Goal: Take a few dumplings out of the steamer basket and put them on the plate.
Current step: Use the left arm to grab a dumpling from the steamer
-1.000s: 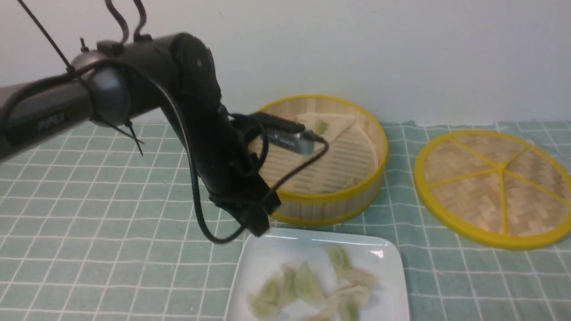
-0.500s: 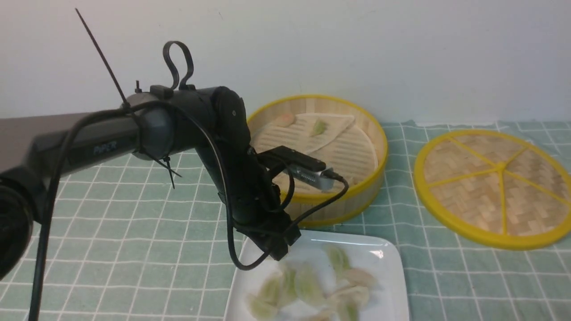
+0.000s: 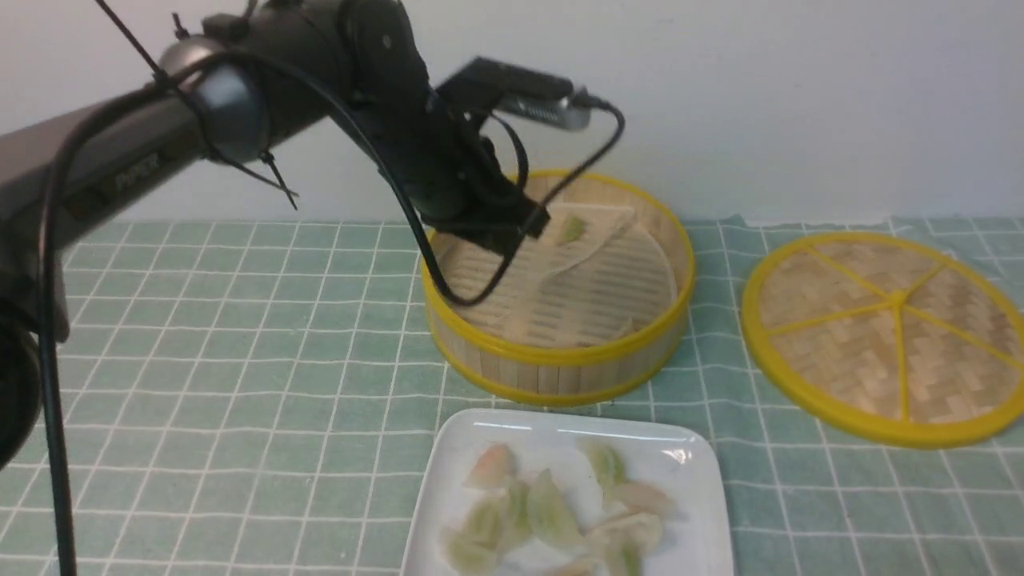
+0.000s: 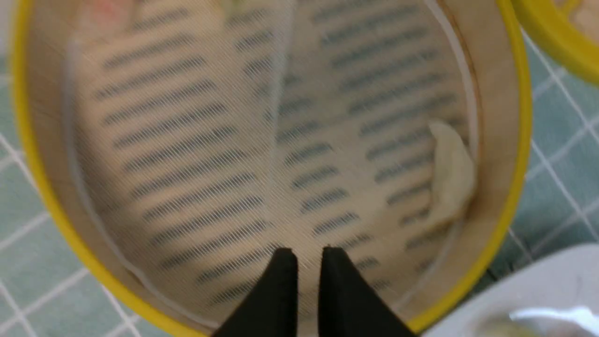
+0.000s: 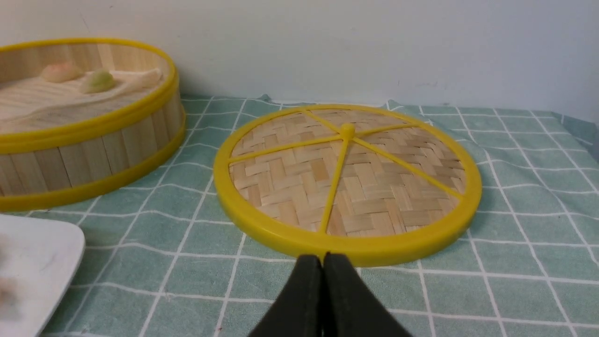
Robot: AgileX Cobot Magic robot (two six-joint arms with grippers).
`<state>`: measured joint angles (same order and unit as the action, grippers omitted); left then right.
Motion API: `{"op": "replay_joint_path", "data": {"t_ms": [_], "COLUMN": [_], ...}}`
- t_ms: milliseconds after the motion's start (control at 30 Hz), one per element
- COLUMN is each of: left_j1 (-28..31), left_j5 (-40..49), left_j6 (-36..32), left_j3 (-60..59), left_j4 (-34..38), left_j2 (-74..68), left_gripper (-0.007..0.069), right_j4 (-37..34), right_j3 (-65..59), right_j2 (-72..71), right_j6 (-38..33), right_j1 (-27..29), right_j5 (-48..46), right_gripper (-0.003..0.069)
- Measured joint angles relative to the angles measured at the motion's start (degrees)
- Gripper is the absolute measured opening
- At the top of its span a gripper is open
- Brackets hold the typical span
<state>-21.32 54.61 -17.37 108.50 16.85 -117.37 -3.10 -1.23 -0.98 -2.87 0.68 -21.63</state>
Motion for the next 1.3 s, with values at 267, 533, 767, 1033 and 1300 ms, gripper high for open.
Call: {"op": "replay_joint_path", "data": {"t_ms": [267,533,767,1033,1300], "left_j1": [2.6,2.4,2.4,2.4,2.4], "left_j5": [6.1,6.2,4.0,0.3,-4.1], "left_j6": [-9.6,-17.0,-22.5,-35.8,-42.5], "left_j3": [22.2,36.9,37.3,37.5,37.5], "left_j4": [7.6,10.6,11.1,12.4,12.6], "left_j2": [-16.0,-29.0,-33.5,-35.2,-37.1], "left_gripper": [-0.0006,0.0027,0.0197,0.0424,0.0438], "right_j4": [0.0,0.0,0.0,0.0,0.0], "right_j3": [0.0,0.0,0.0,0.0,0.0], "right_j2": [0.0,0.0,0.0,0.0,0.0], "right_j6": [-0.2,-0.5,-0.6,-0.6,-0.6], "right_j1": [0.0,0.0,0.0,0.0,0.0], "right_j5": [0.0,0.0,0.0,0.0,0.0], "right_gripper": [-0.0015,-0.0015,-0.0015,-0.0015,-0.0015]}}
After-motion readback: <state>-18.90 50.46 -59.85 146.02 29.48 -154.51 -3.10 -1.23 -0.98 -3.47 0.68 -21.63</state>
